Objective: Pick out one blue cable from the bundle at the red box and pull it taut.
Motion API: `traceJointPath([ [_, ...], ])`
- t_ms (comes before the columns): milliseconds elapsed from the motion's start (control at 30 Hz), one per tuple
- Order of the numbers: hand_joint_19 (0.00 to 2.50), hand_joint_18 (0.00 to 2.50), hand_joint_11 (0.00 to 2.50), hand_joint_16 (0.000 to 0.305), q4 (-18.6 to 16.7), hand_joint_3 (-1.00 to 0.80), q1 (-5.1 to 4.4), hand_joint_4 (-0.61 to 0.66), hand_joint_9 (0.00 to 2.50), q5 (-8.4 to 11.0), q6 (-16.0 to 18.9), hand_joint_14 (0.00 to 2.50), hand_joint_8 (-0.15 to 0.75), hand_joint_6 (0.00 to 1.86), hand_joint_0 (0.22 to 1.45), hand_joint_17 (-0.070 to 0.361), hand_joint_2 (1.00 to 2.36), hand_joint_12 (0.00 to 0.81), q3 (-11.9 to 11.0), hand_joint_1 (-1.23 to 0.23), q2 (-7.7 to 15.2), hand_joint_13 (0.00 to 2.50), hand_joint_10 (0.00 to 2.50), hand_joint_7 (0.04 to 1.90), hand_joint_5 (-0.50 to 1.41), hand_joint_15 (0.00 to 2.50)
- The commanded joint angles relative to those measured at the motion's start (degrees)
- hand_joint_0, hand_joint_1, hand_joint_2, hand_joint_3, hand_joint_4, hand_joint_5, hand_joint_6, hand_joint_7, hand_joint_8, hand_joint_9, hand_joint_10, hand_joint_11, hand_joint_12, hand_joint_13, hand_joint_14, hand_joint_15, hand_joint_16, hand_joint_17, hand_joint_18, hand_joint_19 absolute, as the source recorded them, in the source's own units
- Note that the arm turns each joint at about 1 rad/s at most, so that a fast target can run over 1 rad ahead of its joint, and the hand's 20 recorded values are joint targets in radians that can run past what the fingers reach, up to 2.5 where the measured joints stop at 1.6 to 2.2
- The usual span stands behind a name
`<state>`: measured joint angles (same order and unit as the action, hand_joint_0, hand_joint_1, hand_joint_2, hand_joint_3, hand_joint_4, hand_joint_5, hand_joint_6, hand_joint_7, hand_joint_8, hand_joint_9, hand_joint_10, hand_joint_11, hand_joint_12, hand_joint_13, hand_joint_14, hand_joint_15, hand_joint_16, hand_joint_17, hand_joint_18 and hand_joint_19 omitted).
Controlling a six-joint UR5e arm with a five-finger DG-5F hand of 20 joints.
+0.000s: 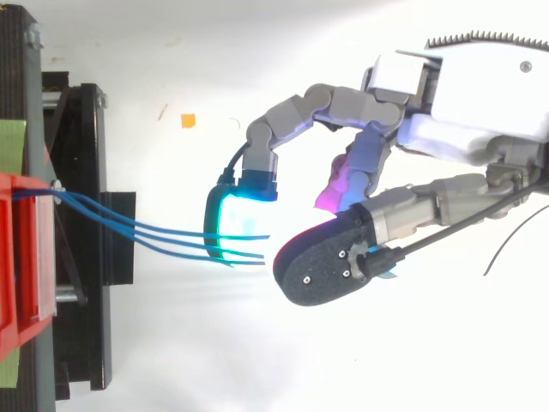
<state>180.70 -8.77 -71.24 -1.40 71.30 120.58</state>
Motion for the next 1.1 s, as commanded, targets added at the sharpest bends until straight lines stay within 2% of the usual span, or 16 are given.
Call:
traceJointPath([
  [0,0.88,0.76,1.27,0.055,0.0,-0.37,0.07,-0.1,1.42,-0.04,-0.01,0.03,0.238,0.8,0.64,0.124,1.01,0.407,-0.02,-0.69,0.0,0.97,0.03,0.92,-0.13,0.79],
  [200,0.8,0.63,1.16,0.055,0.0,-0.26,-0.02,-0.11,1.31,-0.04,-0.01,0.03,0.247,0.83,0.63,0.125,1.02,0.4,-0.02,-0.73,0.0,0.79,0.03,0.89,-0.14,0.67],
  [400,0.74,0.51,1.04,0.055,-0.09,-0.24,-0.02,-0.11,1.21,0.05,-0.01,0.02,0.252,0.83,0.63,0.124,1.02,0.394,-0.02,-0.74,0.0,0.65,0.03,0.9,-0.14,0.59],
  [667,0.69,0.42,0.96,0.055,-0.09,-0.22,-0.02,-0.1,1.13,0.05,-0.01,0.02,0.249,0.85,0.63,0.124,1.02,0.393,-0.02,-0.76,0.0,0.57,0.03,0.85,-0.15,0.53],
  [1067,0.66,0.41,0.94,0.056,0.0,-0.23,-0.02,-0.08,1.07,0.05,-0.01,0.02,0.248,0.87,0.67,0.126,1.02,0.395,-0.02,-0.84,0.0,0.54,0.03,0.89,-0.16,0.5],
])
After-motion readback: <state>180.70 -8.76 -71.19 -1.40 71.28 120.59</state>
